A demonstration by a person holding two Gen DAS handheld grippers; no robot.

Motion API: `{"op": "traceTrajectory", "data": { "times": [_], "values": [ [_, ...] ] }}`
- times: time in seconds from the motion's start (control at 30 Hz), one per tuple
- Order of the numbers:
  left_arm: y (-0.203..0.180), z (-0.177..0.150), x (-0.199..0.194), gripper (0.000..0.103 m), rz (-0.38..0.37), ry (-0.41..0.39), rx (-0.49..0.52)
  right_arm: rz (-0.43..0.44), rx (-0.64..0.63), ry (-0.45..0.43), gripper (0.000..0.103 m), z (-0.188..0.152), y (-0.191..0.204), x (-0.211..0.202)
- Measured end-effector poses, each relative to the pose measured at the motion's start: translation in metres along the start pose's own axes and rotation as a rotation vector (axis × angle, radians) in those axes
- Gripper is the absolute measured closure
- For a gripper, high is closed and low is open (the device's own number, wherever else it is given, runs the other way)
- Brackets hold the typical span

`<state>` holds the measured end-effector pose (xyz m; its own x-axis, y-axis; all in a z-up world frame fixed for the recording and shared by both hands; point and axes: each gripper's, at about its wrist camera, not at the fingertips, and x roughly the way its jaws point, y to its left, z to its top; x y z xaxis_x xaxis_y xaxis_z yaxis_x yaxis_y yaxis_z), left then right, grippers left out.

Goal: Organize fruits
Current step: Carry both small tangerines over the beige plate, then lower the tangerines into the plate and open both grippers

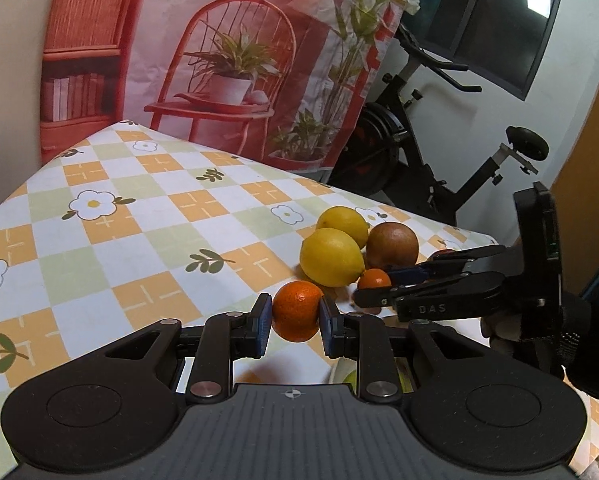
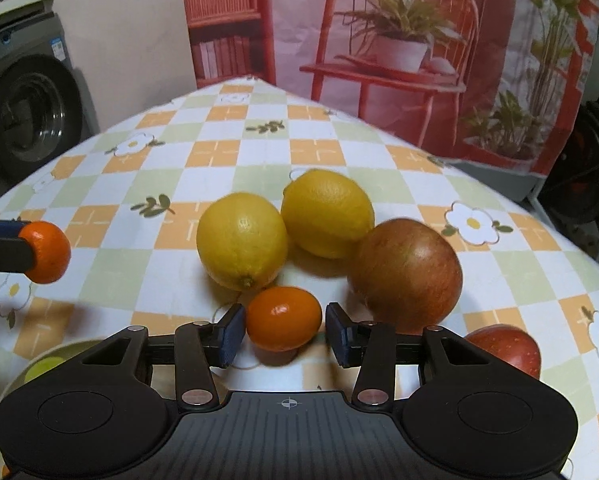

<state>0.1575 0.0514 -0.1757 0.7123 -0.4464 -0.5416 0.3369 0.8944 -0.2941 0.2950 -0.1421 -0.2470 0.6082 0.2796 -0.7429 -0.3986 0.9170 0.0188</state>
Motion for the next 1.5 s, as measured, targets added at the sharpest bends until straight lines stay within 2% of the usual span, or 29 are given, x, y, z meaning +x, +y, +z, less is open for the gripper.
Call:
{"op": "traceTrajectory", "data": {
  "times": [0.13, 0.33, 0.7, 0.9, 1.23, 1.5],
  "values": [
    [-0.001, 0.001, -0.001, 0.076, -0.009, 0.007, 0.003, 0.025, 0.026, 0.001, 0.066, -0.002, 0.000, -0.005],
    [-0.013, -0.002, -0.011, 0.076, -0.018, 0.012, 0.026, 0.045, 0.056, -0.068, 0.066, -0.011, 0.001, -0.042],
    [-0.052, -0.019, -0.028, 0.076, -0.054, 0.050, 0.114, 0.037, 0.096, -0.154, 0.066, -0.066, -0.002, -0.115],
    [-0.070, -0.028, -0.027, 0.076, -0.070, 0.086, 0.172, 0.024, 0.150, -0.187, 0.066, -0.094, -0.008, -0.132],
    [-0.087, -0.035, -0.023, 0.076, -0.078, 0.125, 0.218, 0.051, 0.195, -0.243, 0.066, -0.119, -0.005, -0.158],
    [-0.092, -0.048, -0.028, 0.076, -0.098, 0.170, 0.237, 0.065, 0.163, -0.214, 0.066, -0.140, 0.013, -0.173]
  ]
}}
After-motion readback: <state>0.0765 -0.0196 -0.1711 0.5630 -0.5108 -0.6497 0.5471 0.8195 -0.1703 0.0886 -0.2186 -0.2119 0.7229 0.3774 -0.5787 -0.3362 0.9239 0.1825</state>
